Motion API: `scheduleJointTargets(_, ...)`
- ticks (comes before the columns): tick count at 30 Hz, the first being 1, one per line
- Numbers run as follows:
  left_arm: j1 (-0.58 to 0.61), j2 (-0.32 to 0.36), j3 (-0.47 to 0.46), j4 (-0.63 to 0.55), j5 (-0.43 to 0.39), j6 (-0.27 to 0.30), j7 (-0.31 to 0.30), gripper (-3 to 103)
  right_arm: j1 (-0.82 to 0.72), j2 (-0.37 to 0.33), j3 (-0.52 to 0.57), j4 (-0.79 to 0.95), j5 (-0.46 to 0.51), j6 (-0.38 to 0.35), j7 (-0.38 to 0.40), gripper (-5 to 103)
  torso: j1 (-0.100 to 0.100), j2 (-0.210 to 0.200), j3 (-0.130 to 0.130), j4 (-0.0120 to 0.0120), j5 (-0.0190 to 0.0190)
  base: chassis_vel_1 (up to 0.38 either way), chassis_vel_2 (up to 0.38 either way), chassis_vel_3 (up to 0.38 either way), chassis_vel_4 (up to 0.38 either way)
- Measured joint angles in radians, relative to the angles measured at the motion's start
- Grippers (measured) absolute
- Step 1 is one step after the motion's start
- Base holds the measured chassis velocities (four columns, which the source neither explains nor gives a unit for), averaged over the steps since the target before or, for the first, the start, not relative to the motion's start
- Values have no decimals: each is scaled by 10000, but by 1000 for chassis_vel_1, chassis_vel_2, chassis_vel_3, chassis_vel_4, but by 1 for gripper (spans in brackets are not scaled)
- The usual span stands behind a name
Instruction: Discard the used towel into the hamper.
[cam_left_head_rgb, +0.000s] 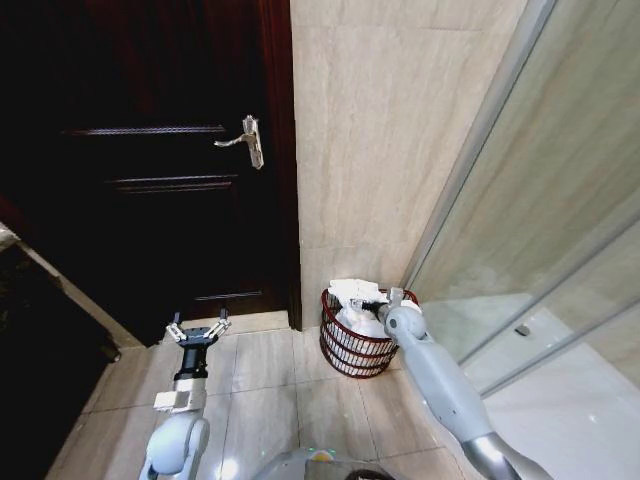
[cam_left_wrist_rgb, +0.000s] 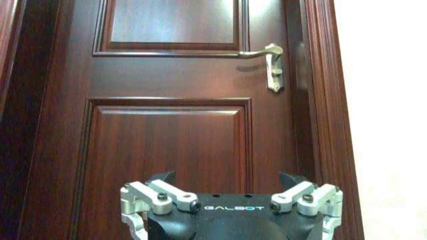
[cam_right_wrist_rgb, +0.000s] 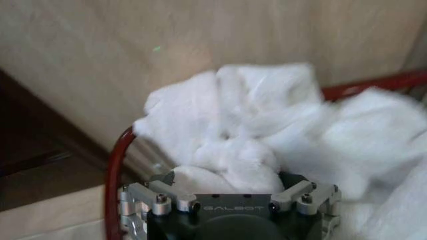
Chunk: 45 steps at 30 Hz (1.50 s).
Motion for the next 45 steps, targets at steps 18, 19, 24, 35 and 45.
scheduleJointTargets(18, 29, 12, 37, 41, -34, -161, 15, 100, -346, 956, -463, -355, 1288, -72, 979, 100, 0, 1, -1, 0, 0, 0, 0, 0, 0)
scheduleJointTargets(19, 24, 13, 39, 46, -35, -162, 16, 100, -347, 1040, -450, -433, 1268, -72, 979, 100, 0, 0, -1, 0, -1, 0, 0, 0, 0)
scheduleJointTargets(24, 11, 24, 58, 70, -53, -174, 16, 100, -332, 1167, -418, -370, 600, -73, 584, 100, 0, 0, 1, -3, 1, 0, 0, 0, 0)
scheduleJointTargets(35, -2, 11, 287, 128, -71, -220, 5, 100, -590, 525, -679, 1579, -259, 322, 167, 100, 0, 0, 1, 0, 5, 0, 0, 0, 0)
scheduleJointTargets(45, -29, 17, 335, 171, -55, -229, 3, 100, -949, 515, -1161, 2867, -783, 1015, 312, 100, 0, 0, 0, -1, 2, 0, 0, 0, 0)
